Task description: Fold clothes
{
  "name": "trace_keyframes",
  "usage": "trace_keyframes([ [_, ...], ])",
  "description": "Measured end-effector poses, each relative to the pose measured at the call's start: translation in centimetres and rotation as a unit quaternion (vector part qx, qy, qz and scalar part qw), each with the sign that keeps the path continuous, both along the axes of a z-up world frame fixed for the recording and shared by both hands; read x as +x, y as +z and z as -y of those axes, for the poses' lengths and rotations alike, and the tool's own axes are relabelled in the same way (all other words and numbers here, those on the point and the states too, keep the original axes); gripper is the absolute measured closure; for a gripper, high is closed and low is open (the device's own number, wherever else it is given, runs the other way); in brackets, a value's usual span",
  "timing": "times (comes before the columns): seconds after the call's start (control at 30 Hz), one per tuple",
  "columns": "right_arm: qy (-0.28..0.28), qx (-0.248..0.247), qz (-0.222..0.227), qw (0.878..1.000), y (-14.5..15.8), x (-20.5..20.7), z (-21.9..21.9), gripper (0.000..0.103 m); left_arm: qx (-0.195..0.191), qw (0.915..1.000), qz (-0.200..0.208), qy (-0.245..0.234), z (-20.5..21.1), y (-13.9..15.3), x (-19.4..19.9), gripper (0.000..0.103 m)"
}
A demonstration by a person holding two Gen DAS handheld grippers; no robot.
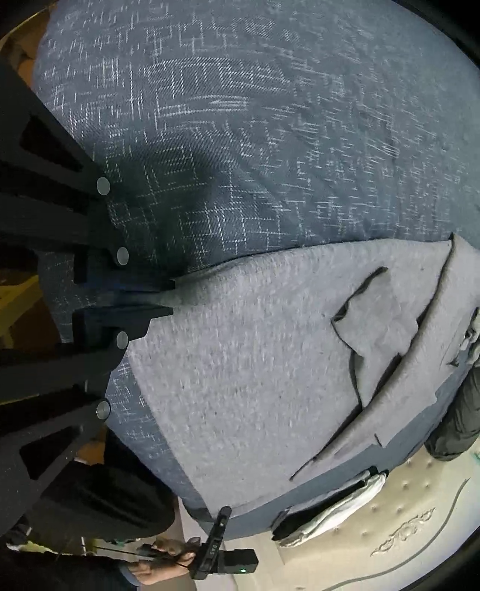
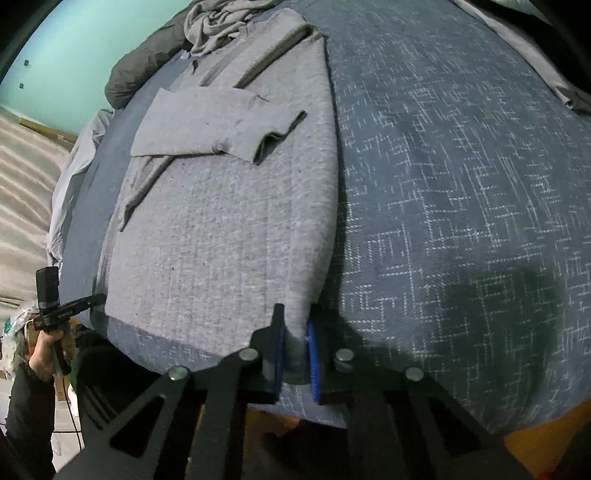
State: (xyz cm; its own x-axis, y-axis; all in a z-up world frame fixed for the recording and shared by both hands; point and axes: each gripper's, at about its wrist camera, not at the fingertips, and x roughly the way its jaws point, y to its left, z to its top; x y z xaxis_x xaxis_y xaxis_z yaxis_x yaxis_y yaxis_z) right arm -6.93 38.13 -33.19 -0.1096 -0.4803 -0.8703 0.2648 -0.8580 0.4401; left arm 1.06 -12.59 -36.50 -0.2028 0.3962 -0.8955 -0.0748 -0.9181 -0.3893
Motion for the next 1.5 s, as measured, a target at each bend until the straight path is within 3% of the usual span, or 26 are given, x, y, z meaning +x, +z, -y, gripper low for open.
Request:
trace_keyframes([
  [0.37, 0.027, -0.044, -0.07, 0.996, 8.2, 1.5, 0.2, 0.098, -0.011, 0.9976, -0.06, -0.032, 0.5, 7.1, 2.2, 0.098],
  [0.63, 0.039, -0.061, -0.098, 0.993, 11.7, 3.6, -0.9, 0.098, -0.015, 0.9945, -0.094, -0.044, 1.7, 12.0, 4.8, 0.098],
  [1.13, 0.078, -0.099, -0.126, 0.984, 17.1, 9.9, -1.4, 0.098, 0.001, 0.9897, -0.127, -0.066, 2.4, 16.2, 10.5, 0.098],
  [1.3, 0.091, -0.096, -0.129, 0.983, 17.9, 9.9, -0.5, 0.098, 0.008, 0.9885, -0.138, -0.061, 2.5, 17.7, 9.3, 0.098],
  [1.5, 0.08, -0.104, -0.125, 0.983, 18.4, 5.9, 0.6, 0.098, 0.017, 0.9878, -0.148, -0.047, 2.6, 19.4, 5.1, 0.098],
])
